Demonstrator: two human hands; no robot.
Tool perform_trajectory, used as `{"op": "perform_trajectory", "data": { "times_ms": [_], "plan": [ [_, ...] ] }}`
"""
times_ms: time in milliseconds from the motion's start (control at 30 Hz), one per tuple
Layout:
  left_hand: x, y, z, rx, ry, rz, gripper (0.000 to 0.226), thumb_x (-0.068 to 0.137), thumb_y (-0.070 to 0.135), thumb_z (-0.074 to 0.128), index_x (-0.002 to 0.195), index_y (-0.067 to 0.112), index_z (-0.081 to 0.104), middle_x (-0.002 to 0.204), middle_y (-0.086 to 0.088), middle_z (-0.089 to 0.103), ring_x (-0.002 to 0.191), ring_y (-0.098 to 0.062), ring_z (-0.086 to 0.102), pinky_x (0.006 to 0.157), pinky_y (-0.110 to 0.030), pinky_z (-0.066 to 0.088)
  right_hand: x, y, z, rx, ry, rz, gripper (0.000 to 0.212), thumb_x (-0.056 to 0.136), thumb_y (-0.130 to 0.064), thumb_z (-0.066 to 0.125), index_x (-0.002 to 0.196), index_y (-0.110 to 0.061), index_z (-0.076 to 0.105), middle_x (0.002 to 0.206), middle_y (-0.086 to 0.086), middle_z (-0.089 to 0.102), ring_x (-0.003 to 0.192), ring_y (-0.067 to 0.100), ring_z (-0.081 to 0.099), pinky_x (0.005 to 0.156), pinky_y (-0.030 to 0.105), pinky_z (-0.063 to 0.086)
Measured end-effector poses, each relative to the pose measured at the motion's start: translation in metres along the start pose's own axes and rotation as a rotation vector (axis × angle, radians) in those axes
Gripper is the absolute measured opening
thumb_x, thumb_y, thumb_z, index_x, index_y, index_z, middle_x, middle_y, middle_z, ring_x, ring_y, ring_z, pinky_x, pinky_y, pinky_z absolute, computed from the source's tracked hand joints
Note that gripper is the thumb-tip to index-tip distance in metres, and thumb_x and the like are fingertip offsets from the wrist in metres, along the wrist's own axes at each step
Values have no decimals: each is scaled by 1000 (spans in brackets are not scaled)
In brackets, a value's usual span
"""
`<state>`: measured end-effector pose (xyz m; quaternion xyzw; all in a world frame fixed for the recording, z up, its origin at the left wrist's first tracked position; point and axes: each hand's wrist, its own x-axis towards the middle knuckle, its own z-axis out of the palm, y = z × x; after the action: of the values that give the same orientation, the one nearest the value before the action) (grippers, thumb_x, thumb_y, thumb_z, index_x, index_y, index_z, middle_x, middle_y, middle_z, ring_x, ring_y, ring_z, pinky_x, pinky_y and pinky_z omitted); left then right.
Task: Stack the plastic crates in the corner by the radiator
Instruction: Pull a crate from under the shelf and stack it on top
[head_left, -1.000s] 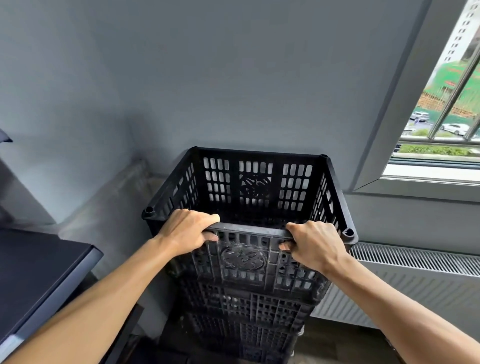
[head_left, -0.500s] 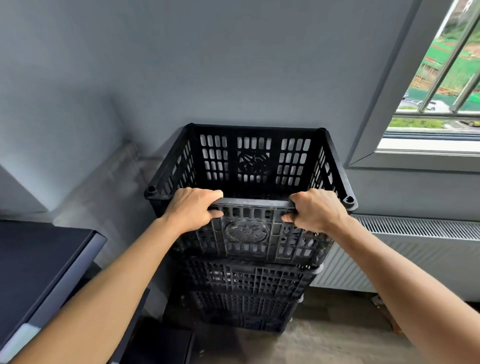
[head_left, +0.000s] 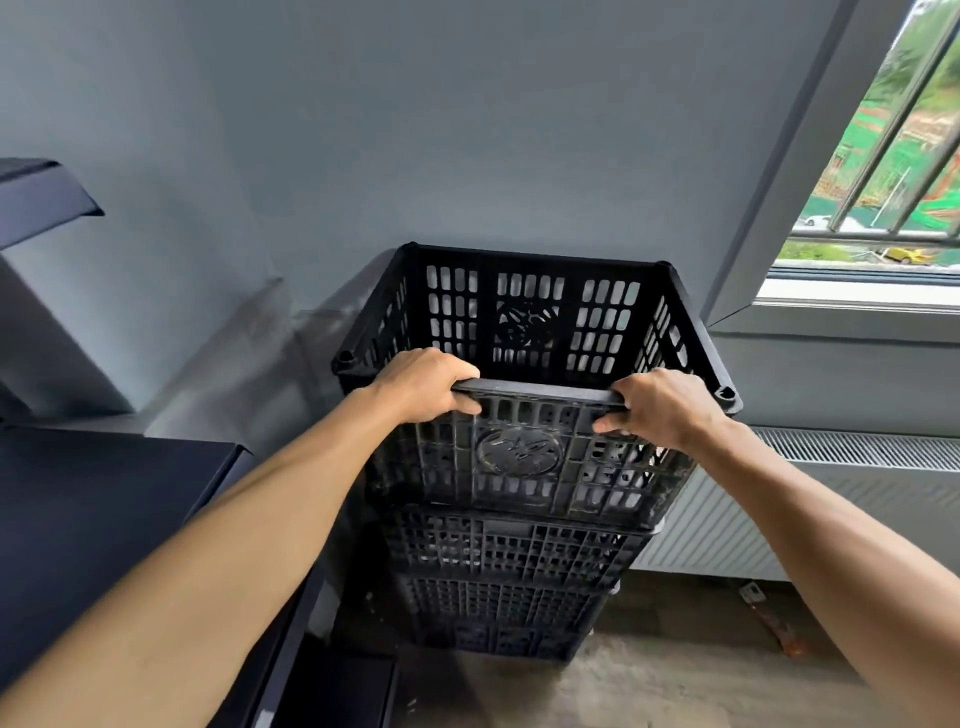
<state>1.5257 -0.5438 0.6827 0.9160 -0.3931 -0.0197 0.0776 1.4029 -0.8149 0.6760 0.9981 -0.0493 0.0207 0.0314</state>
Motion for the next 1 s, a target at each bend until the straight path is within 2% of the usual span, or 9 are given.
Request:
{"op": "perform_trajectory", "data": {
  "times_ms": [67,133,267,367,500,600,733,900,1000],
  "plan": [
    [0,-3,3,-7,-2,-10,53,84,53,67,127,22,61,93,-3,70,96,-27,65,83,-39,46,2,1,2,-11,-2,-3,54,70,-72,60,86,-21,63,67,-6,62,61,14,61,61,30,54],
    [-1,-6,7,-6,21,-12,55,83,53,67,129,23,61,96,-5,71,94,-27,64,83,-39,46,2,0,3,-22,-5,-9,56,68,-73,59,84,-19,62,65,-6,60,58,12,59,57,28,52],
    [-2,-7,10,-23,39,8,39,82,54,68,110,26,67,62,11,54,72,-20,58,71,-35,43,2,3,4,-26,-21,-15,60,65,-75,56,86,-19,64,65,-6,60,56,11,59,51,24,48],
    [-2,-2,11,-16,20,11,28,83,54,66,92,28,64,62,6,58,70,-19,61,63,-32,37,1,9,6,-26,-11,-26,69,59,-80,48,89,-21,66,67,-6,63,57,11,60,54,26,53],
    [-1,2,11,-22,-13,-2,26,83,54,66,87,29,61,63,4,60,67,-15,60,62,-31,36,0,11,9,3,-20,-24,70,56,-78,46,93,-23,68,67,-7,64,56,10,61,55,30,56],
    [-3,0,11,-43,-16,-9,25,82,55,67,93,32,64,62,5,60,67,-12,60,65,-31,38,-2,8,8,-11,-13,-36,67,58,-77,47,91,-21,66,64,-8,60,56,11,59,54,29,55],
    [-7,3,12,-46,14,-15,31,82,55,67,105,34,66,62,8,60,70,-14,60,73,-33,43,-4,7,5,-29,-17,-34,58,67,-71,58,91,-20,64,60,-10,53,53,9,55,47,22,42],
    [-10,1,10,-47,-9,-8,30,83,56,65,103,33,65,62,7,59,66,-10,58,74,-34,44,-5,7,9,-18,-5,-40,66,61,-76,48,88,-18,64,63,-7,59,55,12,60,53,29,54],
    [-11,-2,7,-60,-37,-16,32,83,56,65,102,30,65,63,8,59,67,-8,57,79,-38,49,-7,1,10,-12,7,-33,63,63,-74,51,89,-18,64,63,-7,59,56,14,61,56,31,55]
  ]
}}
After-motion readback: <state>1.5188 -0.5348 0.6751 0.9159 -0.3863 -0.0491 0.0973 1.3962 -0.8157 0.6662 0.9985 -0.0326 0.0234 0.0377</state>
